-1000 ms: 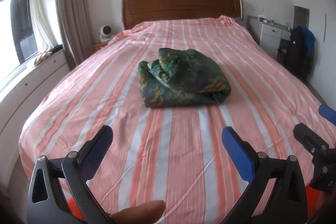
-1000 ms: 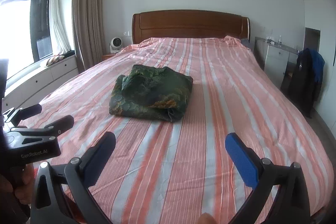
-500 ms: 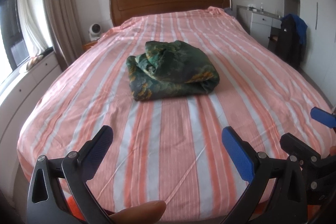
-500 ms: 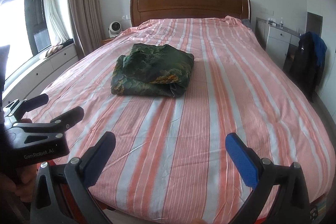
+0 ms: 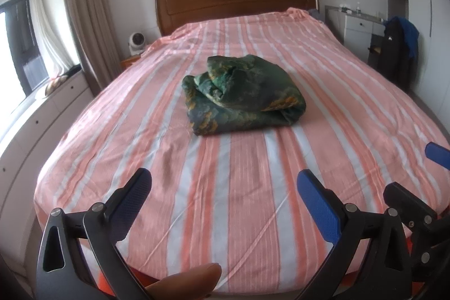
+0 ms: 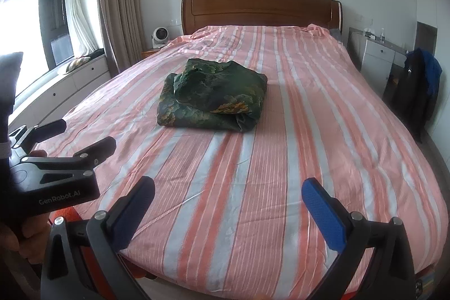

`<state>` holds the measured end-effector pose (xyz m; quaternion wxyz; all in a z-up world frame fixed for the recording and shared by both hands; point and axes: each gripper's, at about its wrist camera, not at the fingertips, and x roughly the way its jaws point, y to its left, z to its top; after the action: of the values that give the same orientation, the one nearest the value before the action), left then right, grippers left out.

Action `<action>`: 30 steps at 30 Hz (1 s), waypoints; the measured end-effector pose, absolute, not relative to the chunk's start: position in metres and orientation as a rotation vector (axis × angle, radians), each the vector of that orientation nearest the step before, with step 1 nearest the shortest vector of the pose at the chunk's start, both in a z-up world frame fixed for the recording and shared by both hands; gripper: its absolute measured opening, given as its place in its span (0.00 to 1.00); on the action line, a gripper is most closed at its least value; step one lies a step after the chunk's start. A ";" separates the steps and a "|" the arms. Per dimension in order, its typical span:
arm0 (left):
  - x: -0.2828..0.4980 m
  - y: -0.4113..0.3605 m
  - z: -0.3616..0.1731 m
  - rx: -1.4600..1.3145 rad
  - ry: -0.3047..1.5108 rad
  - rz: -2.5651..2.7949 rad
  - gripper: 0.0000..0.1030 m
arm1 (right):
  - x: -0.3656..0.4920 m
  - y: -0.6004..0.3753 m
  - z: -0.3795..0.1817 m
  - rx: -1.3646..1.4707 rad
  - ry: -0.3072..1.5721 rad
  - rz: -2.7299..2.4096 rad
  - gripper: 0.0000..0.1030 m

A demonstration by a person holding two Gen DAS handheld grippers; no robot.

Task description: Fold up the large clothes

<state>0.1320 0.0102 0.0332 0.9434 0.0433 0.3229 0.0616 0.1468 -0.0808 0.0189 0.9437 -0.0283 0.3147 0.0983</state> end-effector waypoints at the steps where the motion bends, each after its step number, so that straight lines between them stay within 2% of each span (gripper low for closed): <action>1: 0.131 0.010 0.034 0.084 0.661 0.120 1.00 | 0.146 -0.080 0.020 -0.060 0.641 0.203 1.00; 30: 0.136 0.008 0.034 0.099 0.681 0.149 1.00 | 0.146 -0.074 0.020 -0.082 0.651 0.194 1.00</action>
<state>0.1364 0.0082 0.0336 0.9386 0.0487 0.3336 0.0731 0.1458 -0.0741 0.0200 0.9420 -0.0404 0.3193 0.0953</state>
